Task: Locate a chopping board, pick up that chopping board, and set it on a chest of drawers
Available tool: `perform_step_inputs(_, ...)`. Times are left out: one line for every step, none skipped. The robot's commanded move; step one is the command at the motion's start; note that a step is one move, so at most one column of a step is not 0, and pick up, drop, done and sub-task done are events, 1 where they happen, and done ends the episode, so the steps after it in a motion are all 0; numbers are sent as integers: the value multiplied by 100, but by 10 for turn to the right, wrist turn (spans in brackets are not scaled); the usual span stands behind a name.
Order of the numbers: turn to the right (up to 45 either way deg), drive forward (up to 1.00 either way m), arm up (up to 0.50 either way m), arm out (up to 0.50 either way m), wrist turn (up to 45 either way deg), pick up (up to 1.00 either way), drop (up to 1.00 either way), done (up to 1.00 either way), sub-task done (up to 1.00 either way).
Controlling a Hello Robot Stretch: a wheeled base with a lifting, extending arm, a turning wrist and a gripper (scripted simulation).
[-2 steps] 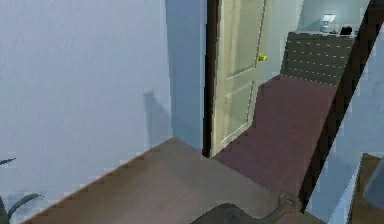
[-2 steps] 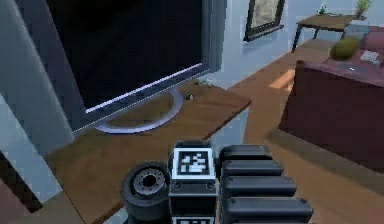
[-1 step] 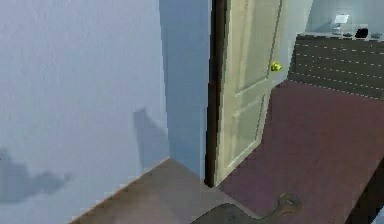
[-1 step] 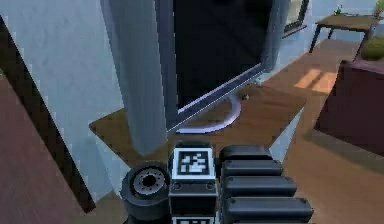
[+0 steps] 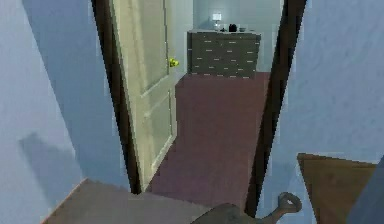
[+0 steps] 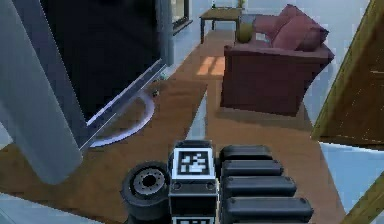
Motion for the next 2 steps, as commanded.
perform_step_inputs(0, 95, 0, 0, 0, 0, 0, 0, 0)
perform_step_inputs(90, 0, 0, 0, 0, 0, 0, 0, 0)
